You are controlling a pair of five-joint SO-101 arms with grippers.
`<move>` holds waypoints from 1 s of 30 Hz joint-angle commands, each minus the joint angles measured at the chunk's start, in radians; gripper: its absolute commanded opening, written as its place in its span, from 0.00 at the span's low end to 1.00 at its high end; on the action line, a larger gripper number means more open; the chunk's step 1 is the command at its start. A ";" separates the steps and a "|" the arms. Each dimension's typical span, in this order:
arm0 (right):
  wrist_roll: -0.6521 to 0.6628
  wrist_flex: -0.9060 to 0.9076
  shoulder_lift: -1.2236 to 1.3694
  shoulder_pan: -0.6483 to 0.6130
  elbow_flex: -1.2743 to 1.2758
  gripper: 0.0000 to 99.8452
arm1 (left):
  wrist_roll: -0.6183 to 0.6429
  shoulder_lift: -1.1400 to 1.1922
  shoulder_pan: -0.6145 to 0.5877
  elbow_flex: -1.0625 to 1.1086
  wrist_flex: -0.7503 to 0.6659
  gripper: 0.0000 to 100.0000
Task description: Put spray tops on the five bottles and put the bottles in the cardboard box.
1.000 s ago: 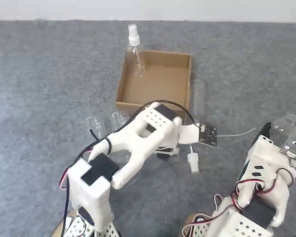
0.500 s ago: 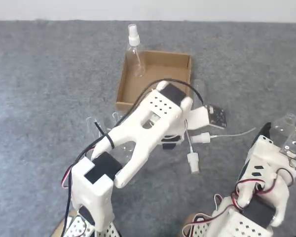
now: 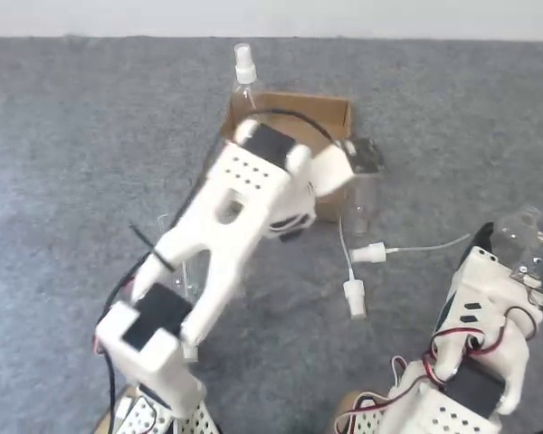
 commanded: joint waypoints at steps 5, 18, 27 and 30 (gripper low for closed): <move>0.031 -0.024 -0.008 -0.018 -0.012 0.02 | 0.032 -0.258 -0.189 0.018 0.040 0.03; 0.031 -0.030 -0.018 -0.124 0.018 0.02 | 0.032 -0.430 -0.594 0.018 0.035 0.03; 0.031 -0.030 -0.018 -0.193 0.041 0.02 | 0.029 -0.428 -0.798 0.143 -0.049 0.03; 0.031 -0.030 -0.018 -0.216 0.046 0.02 | 0.029 -0.428 -0.838 0.265 -0.149 0.03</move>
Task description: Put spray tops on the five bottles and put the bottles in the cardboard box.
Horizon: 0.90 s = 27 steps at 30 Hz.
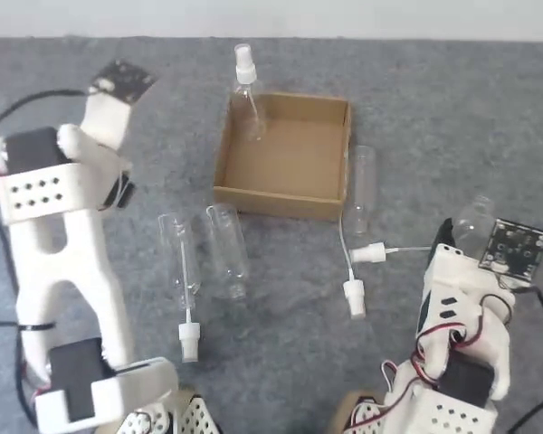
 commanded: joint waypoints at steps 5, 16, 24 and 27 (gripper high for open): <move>0.014 -0.022 -0.016 -0.045 -0.009 0.02 | 0.011 -0.054 -0.120 0.268 -0.272 0.03; 0.041 -0.044 -0.016 -0.064 0.021 0.02 | 0.012 -0.054 -0.236 0.535 -0.552 0.03; 0.043 -0.044 -0.016 -0.084 0.023 0.02 | 0.012 -0.052 -0.261 0.690 -0.678 0.04; 0.043 -0.044 -0.016 -0.084 0.023 0.02 | 0.012 -0.052 -0.261 0.730 -0.686 0.10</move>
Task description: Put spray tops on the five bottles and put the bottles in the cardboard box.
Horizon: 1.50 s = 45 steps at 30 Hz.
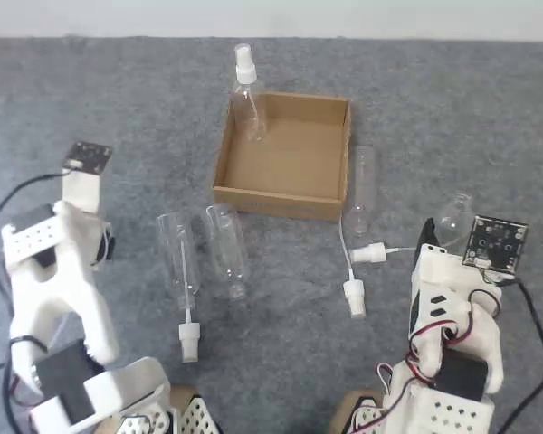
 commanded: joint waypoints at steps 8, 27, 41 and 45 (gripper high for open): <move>0.021 -0.024 -0.018 -0.008 -0.011 0.02 | 0.006 -0.044 -0.014 0.036 -0.021 0.19; 0.044 -0.024 -0.018 -0.008 -0.011 0.02 | 0.002 0.446 -0.009 -0.420 0.293 0.11; 0.048 -0.024 -0.018 -0.010 -0.014 0.02 | -0.077 0.281 -0.002 -0.418 0.414 0.01; 0.041 -0.024 -0.018 -0.013 -0.021 0.02 | -0.066 0.167 0.006 -0.418 0.457 0.01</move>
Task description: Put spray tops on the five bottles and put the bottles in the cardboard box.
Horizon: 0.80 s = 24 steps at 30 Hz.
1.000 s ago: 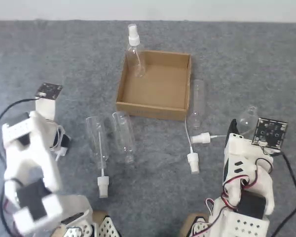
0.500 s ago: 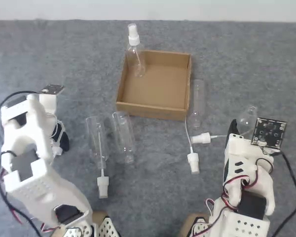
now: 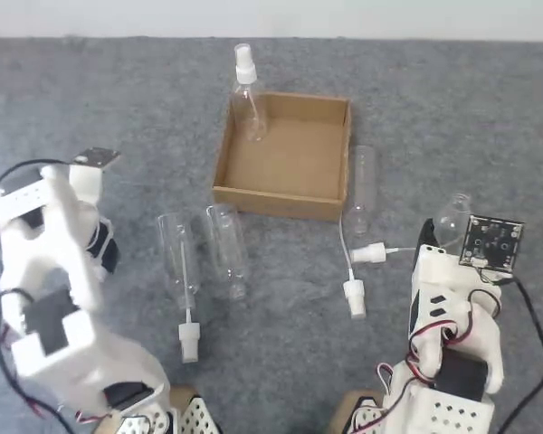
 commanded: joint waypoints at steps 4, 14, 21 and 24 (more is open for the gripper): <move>0.005 -0.024 -0.019 -0.091 -0.021 0.02 | 0.043 -0.259 0.025 -0.042 0.063 0.01; 0.006 -0.041 -0.019 -0.315 -0.020 0.02 | 0.166 -0.491 0.068 -0.042 0.069 0.01; 0.011 -0.208 -0.019 -0.530 -0.014 0.02 | 0.238 -0.654 0.068 -0.041 0.046 0.01; 0.011 -0.286 -0.010 -0.602 -0.014 0.02 | 0.293 -0.710 0.068 -0.041 0.009 0.01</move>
